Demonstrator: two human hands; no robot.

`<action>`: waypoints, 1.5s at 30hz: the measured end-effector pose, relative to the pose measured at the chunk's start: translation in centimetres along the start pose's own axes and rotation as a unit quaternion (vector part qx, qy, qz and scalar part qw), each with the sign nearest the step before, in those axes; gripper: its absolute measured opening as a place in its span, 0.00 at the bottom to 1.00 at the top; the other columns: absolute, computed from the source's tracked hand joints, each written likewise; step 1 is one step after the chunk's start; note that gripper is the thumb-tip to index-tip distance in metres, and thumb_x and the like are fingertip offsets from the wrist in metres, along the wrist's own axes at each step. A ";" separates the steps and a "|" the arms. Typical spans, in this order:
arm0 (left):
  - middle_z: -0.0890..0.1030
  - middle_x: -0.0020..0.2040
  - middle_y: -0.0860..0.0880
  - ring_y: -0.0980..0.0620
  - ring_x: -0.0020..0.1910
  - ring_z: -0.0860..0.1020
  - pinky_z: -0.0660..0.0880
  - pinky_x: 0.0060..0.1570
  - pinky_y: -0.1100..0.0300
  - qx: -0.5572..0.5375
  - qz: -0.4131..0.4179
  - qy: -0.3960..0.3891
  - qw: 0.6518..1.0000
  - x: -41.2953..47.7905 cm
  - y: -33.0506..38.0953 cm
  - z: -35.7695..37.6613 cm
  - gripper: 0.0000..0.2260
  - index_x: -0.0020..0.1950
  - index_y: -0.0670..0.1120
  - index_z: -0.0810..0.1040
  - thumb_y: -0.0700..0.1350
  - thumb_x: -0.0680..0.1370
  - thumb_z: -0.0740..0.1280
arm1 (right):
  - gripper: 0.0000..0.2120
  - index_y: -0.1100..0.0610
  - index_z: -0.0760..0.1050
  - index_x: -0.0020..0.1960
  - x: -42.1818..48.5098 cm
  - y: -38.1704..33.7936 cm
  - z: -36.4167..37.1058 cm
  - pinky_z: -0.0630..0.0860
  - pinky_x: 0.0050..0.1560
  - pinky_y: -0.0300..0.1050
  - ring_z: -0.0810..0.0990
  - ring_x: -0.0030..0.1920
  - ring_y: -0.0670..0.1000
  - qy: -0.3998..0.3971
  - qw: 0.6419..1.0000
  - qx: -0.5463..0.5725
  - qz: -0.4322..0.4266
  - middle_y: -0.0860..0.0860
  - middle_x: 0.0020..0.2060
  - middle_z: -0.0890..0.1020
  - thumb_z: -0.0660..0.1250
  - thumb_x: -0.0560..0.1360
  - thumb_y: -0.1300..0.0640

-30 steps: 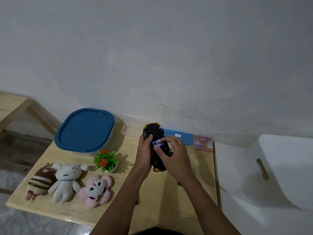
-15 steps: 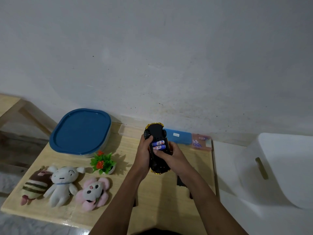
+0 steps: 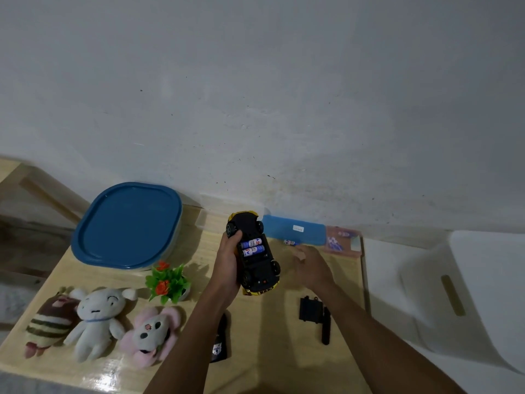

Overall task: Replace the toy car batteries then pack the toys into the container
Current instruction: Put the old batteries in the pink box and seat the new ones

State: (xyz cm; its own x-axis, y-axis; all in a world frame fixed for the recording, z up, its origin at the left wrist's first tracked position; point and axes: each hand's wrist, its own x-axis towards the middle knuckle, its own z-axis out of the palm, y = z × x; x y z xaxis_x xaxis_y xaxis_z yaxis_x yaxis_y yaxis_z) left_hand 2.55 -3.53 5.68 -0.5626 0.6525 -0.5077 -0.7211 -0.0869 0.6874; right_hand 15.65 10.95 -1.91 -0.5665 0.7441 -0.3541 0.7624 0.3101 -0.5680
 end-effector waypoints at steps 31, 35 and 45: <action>0.79 0.62 0.37 0.39 0.52 0.81 0.80 0.44 0.47 -0.068 -0.040 0.009 0.997 2.4 -0.3 -1.5 0.21 0.71 0.46 0.71 0.52 0.79 0.63 | 0.08 0.52 0.77 0.57 -2.6 -4.3 0.0 0.70 0.37 0.38 0.75 0.37 0.44 0.089 0.887 0.439 0.116 0.50 0.42 0.82 0.63 0.80 0.54; 0.79 0.64 0.38 0.40 0.54 0.81 0.80 0.46 0.48 -0.049 -0.024 0.003 0.999 1.7 -0.2 -1.3 0.21 0.71 0.46 0.72 0.52 0.79 0.63 | 0.09 0.48 0.75 0.58 -6.4 -6.9 -2.5 0.72 0.35 0.37 0.75 0.35 0.42 0.100 0.874 0.472 0.052 0.45 0.35 0.82 0.67 0.78 0.55; 0.78 0.65 0.38 0.36 0.62 0.78 0.80 0.50 0.48 -0.026 0.001 -0.009 1.000 -0.7 -0.4 0.2 0.26 0.71 0.46 0.72 0.56 0.75 0.65 | 0.12 0.50 0.74 0.58 -11.3 -10.4 -2.8 0.76 0.39 0.29 0.80 0.51 0.41 0.165 0.948 0.251 -0.102 0.43 0.49 0.81 0.68 0.77 0.50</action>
State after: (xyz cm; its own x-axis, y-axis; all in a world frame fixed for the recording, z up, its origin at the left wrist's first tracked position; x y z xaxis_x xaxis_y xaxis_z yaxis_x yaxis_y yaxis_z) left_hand 3.29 -3.76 5.89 -0.5572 0.6658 -0.4962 -0.7403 -0.1277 0.6600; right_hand 14.99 1.01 10.08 -0.4939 0.8695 0.0050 0.3559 0.2074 -0.9112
